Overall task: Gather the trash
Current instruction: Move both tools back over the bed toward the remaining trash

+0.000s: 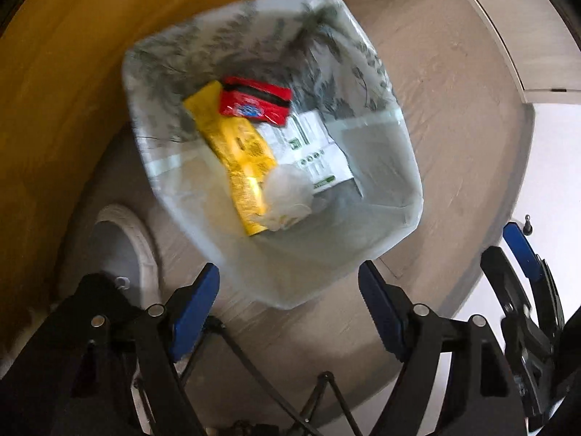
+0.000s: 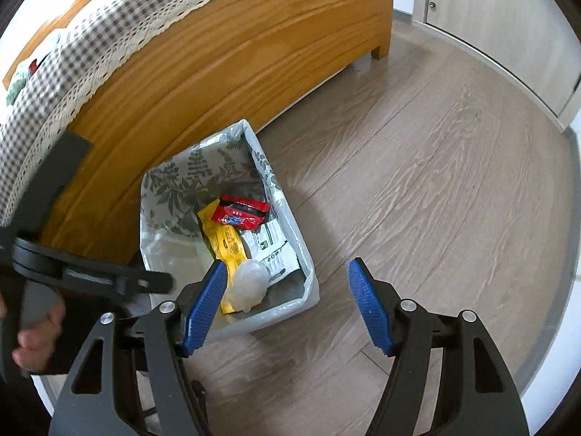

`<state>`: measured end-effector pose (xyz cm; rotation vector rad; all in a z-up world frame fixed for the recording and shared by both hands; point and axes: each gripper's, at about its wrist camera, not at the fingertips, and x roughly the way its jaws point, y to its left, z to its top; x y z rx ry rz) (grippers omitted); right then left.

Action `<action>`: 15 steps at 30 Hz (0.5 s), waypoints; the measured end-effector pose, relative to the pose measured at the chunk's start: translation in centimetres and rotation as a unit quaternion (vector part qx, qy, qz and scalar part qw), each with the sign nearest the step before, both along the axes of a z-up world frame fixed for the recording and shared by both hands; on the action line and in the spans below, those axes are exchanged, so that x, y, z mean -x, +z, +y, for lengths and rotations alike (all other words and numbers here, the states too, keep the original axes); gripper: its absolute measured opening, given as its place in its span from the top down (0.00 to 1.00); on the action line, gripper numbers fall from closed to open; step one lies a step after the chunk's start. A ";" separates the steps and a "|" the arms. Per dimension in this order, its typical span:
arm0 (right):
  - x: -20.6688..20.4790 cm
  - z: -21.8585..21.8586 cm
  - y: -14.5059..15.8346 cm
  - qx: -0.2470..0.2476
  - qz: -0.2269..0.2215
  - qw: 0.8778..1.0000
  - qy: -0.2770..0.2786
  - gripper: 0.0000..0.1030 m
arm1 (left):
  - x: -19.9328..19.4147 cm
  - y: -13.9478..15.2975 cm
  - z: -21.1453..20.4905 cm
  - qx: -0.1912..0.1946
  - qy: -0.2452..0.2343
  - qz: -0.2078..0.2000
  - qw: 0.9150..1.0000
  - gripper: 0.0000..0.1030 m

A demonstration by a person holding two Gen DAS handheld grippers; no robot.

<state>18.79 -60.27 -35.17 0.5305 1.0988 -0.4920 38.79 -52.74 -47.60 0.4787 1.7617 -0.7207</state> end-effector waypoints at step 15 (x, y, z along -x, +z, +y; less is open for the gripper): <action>-2.4 2.3 11.3 0.096 -0.034 0.994 0.042 0.35 | -2.3 13.5 5.4 0.163 0.096 -0.132 0.973 0.26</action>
